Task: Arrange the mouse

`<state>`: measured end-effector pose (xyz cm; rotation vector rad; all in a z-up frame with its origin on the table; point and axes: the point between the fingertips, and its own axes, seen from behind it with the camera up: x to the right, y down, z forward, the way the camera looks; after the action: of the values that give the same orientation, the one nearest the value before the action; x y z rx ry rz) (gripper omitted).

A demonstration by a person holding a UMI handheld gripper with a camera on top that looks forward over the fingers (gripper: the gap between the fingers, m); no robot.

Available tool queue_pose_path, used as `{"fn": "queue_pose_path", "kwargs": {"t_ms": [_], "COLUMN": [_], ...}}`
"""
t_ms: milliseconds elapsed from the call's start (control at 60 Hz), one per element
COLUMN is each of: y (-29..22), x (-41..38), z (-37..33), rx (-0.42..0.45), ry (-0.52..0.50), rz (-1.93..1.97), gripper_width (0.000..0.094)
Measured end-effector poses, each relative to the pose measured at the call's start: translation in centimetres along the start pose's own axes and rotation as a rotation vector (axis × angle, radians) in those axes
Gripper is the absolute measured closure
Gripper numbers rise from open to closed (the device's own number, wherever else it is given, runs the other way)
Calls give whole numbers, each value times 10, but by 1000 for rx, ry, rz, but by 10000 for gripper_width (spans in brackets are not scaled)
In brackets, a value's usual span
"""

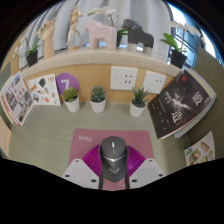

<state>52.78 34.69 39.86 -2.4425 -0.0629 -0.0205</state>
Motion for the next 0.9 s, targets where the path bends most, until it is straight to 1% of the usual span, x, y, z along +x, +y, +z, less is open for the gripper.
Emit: {"fn": "queue_pose_path", "kwargs": {"t_ms": [67, 117, 167, 183, 217, 250, 267, 283, 400, 433, 483, 500, 517, 567, 600, 683, 817, 900], "y": [24, 38, 46, 46, 44, 46, 46, 46, 46, 47, 49, 51, 52, 49, 42, 16, -28, -46], "x": [1, -1, 1, 0, 1, 2, 2, 2, 6, 9, 13, 12, 12, 14, 15, 9, -3, -19], "z": [19, 29, 39, 35, 35, 35, 35, 35, 36, 36, 31, 29, 27, 16, 6, -29, -108, -154], "rx": [-43, -58, -62, -62, -34, -32, -29, -24, -8, -7, -21, -30, -39, -60, -57, -20, 42, 91], "ry": [-2, -9, -16, -19, -18, -19, -20, -20, -20, -10, 8, 7, 4, 10, 23, 21, 37, 45], "rz": [-19, -16, -5, -3, 10, 23, 26, 26, 58, 62, 46, 35, 24, 4, 2, 26, 24, 27], "gripper_width": [642, 642, 636, 616, 612, 598, 569, 564, 430, 365, 209, 111, 52, 78, 77, 78, 79, 77]}}
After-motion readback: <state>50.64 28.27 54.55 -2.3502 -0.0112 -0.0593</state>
